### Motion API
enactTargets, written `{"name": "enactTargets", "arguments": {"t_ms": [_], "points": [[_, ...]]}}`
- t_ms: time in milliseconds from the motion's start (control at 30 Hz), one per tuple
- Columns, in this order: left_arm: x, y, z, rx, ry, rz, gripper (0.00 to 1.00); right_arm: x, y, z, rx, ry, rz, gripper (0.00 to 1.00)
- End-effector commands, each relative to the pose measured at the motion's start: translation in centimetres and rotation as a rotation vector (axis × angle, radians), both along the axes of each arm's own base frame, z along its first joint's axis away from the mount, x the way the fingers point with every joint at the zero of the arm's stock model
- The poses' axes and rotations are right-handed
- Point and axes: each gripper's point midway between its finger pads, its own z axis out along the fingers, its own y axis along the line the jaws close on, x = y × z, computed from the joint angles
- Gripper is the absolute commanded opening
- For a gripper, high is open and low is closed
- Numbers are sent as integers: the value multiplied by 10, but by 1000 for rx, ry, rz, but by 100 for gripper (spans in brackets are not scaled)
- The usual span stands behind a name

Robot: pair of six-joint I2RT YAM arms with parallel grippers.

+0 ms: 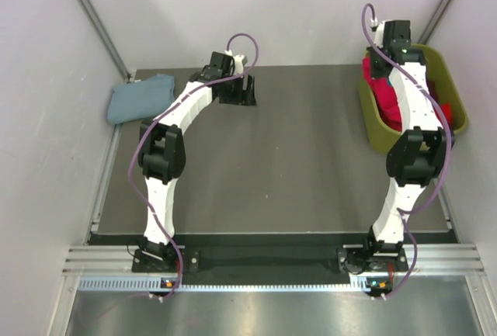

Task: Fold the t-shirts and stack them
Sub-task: Grab the tshirt from the pile, then move the tshirt to the center of the board

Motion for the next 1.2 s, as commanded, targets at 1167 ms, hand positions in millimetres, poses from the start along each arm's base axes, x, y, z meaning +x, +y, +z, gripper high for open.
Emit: {"name": "enactTargets", "arguments": {"t_ms": [1167], "points": [[-72, 227, 192, -34, -343, 464, 96, -183, 338, 326, 776, -592, 1041, 0]]}}
